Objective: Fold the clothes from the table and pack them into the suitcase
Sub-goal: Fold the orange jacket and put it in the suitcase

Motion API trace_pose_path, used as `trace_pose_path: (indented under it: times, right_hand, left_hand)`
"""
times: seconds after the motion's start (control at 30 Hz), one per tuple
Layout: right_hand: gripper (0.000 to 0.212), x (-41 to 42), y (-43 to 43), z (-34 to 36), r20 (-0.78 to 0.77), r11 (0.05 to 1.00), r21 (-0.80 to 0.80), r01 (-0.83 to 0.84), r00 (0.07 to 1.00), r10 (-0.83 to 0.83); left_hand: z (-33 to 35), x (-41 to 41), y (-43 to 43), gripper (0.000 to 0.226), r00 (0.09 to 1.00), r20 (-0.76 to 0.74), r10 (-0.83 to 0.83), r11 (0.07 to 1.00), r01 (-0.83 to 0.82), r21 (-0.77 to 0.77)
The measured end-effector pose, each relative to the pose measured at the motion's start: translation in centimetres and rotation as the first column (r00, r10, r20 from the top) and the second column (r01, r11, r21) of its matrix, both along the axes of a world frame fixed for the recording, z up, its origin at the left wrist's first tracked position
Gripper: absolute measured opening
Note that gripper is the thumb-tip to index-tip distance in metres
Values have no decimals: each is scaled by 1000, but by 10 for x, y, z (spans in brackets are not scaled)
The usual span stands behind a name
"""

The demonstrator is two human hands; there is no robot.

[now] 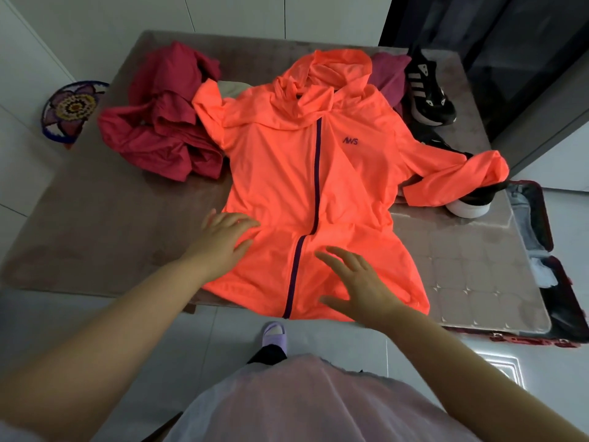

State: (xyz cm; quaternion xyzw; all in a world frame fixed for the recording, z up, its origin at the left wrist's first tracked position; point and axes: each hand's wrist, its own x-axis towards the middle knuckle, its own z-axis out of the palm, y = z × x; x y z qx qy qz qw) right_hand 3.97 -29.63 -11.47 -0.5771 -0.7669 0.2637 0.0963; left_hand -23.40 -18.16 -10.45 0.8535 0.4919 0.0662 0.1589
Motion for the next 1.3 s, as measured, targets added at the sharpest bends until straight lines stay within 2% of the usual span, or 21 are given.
trace_pose_path:
  times: [0.07,0.13,0.2,0.27,0.33,0.4,0.43,0.53,0.6,0.7,0.77,0.9,1.07,1.2,1.3]
  right_hand:
    - [81,-10,7,0,73,999,-31,-16,997,18]
    - [83,-13,10,-2,222,991,-108,-76,970,99]
    - [96,-10,7,-7,333,968,-212,-133,922,200]
    - [102,-7,7,-8,332,969,-199,-147,920,208]
    - [85,-9,17,-2,286,993,-101,-67,954,93]
    - [54,-14,32,5,193,990,135,40,979,-66]
    - [42,-16,40,9,139,972,215,94,982,-125]
    - [28,-23,65,22,61,971,161,177,980,-189]
    - [30,-25,85,29,38,969,135,205,977,-212]
    - [42,-24,120,40,37,949,184,255,963,-266]
    - [45,-19,148,47,35,936,184,300,950,-311]
    - [39,-13,202,63,38,914,222,340,934,-356]
    - [51,-19,263,75,99,915,227,333,927,-362]
    - [64,-28,302,77,143,916,266,301,927,-347]
    - [67,-27,322,66,243,914,245,323,892,-381]
  left_hand:
    - [-3,14,10,45,995,-32,92,996,-93,-10]
    - [-5,21,19,53,991,-79,110,992,-115,-59]
    - [-8,24,24,59,985,-170,8,992,-30,-124]
    - [-12,27,21,64,940,-295,-172,973,115,-198]
    - [-18,28,16,68,872,-389,-296,947,216,-238]
    - [-21,25,16,63,850,-425,-311,946,236,-221]
    - [-20,23,18,66,858,-424,-291,954,224,-201]
    - [-10,17,36,87,923,-295,-247,969,227,-101]
    - [2,12,58,78,955,-189,-229,973,227,-31]
    - [21,9,101,56,966,-152,-207,959,231,166]
    - [34,9,130,48,979,-123,-162,953,188,237]
    - [58,10,183,58,990,-137,-44,960,79,267]
    - [71,9,233,61,980,-199,9,960,47,276]
    - [69,14,257,63,967,-255,-1,980,51,192]
    - [57,17,268,65,955,-295,-26,991,63,117]
